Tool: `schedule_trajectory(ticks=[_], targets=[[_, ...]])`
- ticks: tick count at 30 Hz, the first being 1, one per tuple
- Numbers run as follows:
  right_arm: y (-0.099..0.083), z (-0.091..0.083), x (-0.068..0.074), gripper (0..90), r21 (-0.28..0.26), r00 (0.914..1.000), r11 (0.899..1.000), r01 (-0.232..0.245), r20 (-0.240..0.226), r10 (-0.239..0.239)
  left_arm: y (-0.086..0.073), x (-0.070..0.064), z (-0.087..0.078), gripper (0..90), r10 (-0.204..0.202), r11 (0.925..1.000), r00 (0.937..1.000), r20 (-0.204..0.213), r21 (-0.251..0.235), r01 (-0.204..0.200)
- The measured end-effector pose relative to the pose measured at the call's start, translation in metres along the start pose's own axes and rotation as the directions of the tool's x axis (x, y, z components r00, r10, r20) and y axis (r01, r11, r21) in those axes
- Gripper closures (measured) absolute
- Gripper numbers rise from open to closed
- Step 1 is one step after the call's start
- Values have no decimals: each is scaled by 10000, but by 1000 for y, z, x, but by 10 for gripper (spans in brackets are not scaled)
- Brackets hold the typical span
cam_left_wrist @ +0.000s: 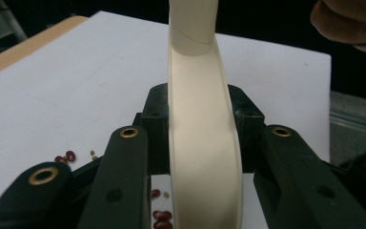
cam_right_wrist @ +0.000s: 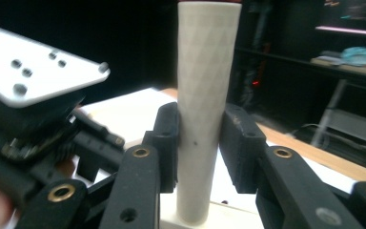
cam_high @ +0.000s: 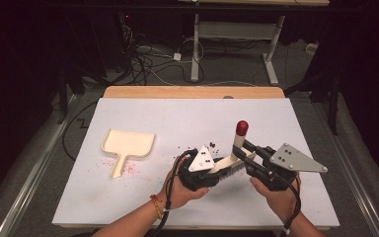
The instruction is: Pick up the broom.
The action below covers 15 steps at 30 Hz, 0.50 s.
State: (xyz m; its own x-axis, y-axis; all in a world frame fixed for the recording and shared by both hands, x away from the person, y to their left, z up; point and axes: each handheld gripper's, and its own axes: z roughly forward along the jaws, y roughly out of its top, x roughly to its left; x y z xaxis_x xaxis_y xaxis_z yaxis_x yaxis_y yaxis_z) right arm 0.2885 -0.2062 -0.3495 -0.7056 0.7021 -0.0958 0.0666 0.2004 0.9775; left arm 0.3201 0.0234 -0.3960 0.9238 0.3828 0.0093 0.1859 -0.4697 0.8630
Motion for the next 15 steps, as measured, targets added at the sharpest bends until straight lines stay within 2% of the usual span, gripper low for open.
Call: schedule_trajectory(ticks=[2,3,5,6,7,8,9,11,12,14,15], targets=[[-1,-1,-5,621,120,9990,9999,90,-432,-85,-2,5,-4,656,155,9992,9989,449,359,-172],[-3,0,-9,574,207,9962,9997,124,-869,-106,-2,8,-7,657,240,9985,9979,600,479,-269],[-6,4,-16,519,721,9887,9969,320,-1486,-210,-3,12,-14,657,482,9966,9954,824,624,-534],[-8,5,-19,497,923,9820,9950,381,-1880,-201,-3,13,-17,657,590,9959,9941,908,628,-648],[-10,7,-22,476,1151,9719,9922,483,-2343,-201,-3,14,-20,657,673,9953,9919,1073,625,-743],[-12,9,-24,461,1408,9652,9876,698,-2597,-312,-3,14,-23,657,870,9932,9888,1217,671,-956],[-15,12,-25,450,1638,9565,9816,980,-2877,-475,-3,13,-25,657,1118,9897,9856,1267,752,-1220],[-21,17,-27,409,1867,9378,9753,1184,-3439,-480,-4,11,-26,656,1515,9809,9780,1434,1000,-1666],[-23,19,-27,403,1945,9255,9726,1271,-3759,-457,-5,9,-27,657,1658,9775,9740,1546,1046,-1830],[-27,24,-25,370,2291,9057,9572,1769,-4186,-672,-7,6,-26,656,1849,9711,9673,1738,1190,-2070],[-30,27,-24,374,2455,8909,9505,1903,-4500,-621,-7,5,-26,656,1963,9682,9623,1883,1183,-2207]])
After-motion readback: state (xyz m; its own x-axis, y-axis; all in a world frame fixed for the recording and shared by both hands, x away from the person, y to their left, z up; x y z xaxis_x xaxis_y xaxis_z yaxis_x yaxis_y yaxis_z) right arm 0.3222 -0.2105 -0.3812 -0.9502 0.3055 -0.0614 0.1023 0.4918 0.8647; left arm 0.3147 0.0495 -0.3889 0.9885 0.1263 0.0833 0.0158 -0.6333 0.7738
